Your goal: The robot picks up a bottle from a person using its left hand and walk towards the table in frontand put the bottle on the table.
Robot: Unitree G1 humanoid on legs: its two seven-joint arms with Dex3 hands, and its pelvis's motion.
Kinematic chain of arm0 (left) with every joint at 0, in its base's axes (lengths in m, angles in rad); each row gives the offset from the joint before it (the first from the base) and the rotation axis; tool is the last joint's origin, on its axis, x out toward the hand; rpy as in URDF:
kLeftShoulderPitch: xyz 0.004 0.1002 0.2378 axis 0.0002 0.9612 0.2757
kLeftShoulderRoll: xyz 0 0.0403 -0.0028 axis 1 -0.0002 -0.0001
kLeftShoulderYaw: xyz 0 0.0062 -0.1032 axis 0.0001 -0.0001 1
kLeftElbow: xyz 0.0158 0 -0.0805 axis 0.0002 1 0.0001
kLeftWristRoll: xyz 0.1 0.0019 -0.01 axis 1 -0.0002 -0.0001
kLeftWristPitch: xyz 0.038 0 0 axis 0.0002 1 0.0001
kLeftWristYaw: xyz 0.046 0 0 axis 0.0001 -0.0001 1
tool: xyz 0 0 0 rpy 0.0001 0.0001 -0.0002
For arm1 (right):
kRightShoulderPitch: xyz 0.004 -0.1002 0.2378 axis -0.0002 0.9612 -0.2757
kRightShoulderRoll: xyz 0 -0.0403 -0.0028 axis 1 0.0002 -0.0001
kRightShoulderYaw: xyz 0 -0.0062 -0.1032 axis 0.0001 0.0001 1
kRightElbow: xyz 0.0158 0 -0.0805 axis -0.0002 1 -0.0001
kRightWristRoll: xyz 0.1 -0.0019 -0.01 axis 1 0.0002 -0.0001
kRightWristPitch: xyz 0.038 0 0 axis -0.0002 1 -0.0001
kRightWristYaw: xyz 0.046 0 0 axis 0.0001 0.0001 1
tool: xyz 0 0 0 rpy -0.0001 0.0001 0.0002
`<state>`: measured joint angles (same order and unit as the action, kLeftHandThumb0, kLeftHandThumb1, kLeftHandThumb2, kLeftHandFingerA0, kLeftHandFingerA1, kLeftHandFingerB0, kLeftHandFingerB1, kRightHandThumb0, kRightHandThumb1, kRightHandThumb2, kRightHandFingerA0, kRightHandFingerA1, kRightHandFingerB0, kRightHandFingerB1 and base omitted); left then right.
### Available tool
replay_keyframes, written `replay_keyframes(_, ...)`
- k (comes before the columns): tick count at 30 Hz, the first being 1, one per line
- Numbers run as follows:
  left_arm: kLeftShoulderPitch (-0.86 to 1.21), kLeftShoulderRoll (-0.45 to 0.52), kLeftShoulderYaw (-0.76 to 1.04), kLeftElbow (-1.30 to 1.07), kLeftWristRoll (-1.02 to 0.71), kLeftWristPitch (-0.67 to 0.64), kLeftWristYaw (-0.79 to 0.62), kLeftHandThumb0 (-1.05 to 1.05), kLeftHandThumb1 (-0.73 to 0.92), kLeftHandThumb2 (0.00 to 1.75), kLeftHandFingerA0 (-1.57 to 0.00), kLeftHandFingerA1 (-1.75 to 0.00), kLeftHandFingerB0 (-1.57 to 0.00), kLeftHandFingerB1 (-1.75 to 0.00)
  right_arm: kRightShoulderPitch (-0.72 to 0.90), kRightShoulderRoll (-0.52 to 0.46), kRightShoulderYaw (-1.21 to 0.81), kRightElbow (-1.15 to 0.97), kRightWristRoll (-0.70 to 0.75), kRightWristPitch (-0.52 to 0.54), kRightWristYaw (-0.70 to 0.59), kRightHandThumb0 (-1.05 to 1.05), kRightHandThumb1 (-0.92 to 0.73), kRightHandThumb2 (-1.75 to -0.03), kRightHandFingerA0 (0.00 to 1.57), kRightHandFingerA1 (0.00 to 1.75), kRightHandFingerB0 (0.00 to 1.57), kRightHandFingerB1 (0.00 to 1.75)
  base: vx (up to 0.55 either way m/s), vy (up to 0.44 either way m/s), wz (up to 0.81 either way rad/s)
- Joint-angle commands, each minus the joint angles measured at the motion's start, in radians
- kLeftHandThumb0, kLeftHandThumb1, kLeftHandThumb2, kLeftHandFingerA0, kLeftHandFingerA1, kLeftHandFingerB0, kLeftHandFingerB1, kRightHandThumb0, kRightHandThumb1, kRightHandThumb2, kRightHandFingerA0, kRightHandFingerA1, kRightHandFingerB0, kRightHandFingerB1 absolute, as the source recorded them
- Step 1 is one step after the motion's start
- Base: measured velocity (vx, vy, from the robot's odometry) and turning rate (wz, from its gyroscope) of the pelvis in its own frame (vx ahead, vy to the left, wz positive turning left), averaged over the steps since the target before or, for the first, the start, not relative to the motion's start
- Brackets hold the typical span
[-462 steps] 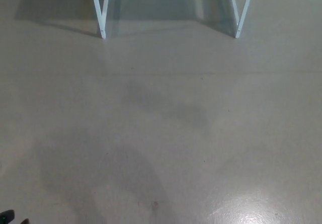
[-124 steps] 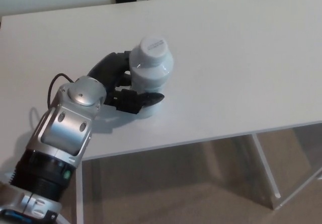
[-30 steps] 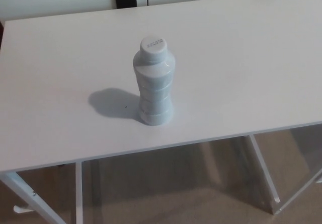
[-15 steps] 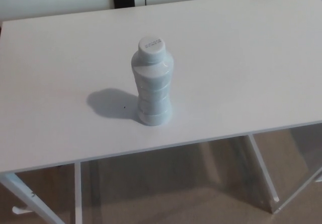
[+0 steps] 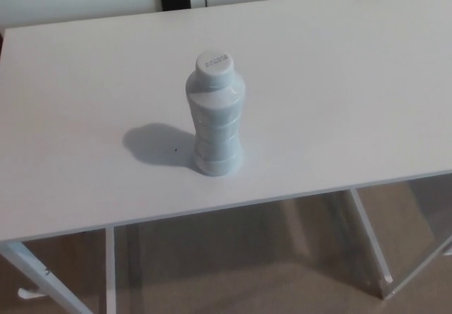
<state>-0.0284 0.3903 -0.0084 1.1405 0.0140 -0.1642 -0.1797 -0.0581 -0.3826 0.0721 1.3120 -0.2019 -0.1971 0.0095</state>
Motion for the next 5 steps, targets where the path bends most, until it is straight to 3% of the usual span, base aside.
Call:
replay_keyframes(1, -0.011, 0.013, -0.001, 0.034, 0.043, -0.077, 0.056, -0.47, 0.55, 0.91, -0.4, -0.57, -0.32, -0.51, 0.002, 0.0, -0.009, 0.003, -0.002, 0.017, -0.015, -0.37, -0.66, -0.6, 0.75, 0.44, 0.59, 0.39, 0.0, 0.0, 0.0)
replay_keyframes(2, -0.013, 0.014, 0.002, 0.038, 0.041, -0.077, 0.048, -0.5, 0.66, 0.61, -0.43, -0.42, -0.41, -0.39, 0.003, 0.001, -0.016, 0.002, 0.005, 0.016, -0.012, -0.38, -0.65, -0.58, 0.75, 0.43, 0.58, 0.38, 0.0, 0.0, 0.0)
replay_keyframes(5, -0.016, 0.015, -0.003, 0.045, 0.05, -0.08, 0.054, -0.47, 0.66, 0.61, -0.43, -0.42, -0.41, -0.38, 0.004, -0.001, -0.019, 0.001, 0.005, 0.011, -0.007, -0.38, -0.65, -0.6, 0.75, 0.43, 0.58, 0.39, 0.0, 0.0, 0.0)
